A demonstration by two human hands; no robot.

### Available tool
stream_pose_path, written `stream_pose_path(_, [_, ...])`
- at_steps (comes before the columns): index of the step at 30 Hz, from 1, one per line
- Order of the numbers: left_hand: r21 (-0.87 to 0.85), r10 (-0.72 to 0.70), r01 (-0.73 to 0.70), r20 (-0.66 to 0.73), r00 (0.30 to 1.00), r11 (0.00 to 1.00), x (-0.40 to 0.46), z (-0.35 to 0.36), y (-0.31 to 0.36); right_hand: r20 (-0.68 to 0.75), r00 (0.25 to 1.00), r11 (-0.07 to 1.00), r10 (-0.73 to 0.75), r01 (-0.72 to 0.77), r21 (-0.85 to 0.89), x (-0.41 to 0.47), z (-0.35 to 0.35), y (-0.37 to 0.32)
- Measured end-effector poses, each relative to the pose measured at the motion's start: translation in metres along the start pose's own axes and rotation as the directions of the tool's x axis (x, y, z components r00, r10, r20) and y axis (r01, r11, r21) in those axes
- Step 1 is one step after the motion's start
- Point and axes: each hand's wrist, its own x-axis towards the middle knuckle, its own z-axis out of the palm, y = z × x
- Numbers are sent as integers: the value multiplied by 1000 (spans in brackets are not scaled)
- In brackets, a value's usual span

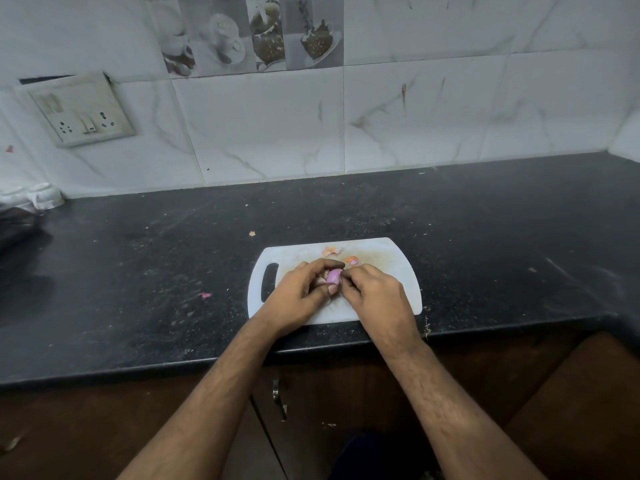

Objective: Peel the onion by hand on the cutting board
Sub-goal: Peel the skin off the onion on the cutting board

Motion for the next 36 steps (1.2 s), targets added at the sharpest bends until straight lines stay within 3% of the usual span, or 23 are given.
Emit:
stream_pose_path(10, [-44,14,-13,34,999,999,1,1,-6,102,968,970,230,-236,50,9,-5,1])
stream_pose_path(17, [-96,4,-1,27,1000,995,2,1,-4,146,896,860,419,-443,254,13,-7,8])
stream_pose_path(22, [-161,-32,40,52,998,986,2,0,-5,113,892,869,437,-451,205,15,-5,12])
stream_pose_path(29, [-184,-23,31,43,999,982,2,-4,-4,101,893,853,439,-450,265,14,-1,14])
stream_pose_path(32, [-221,-32,38,33,999,974,2,-3,-3,148,917,858,372,-400,323,15,-2,10])
stream_pose_path(36, [-246,-21,28,32,999,969,1,-3,-3,206,945,940,255,-292,178,15,0,10])
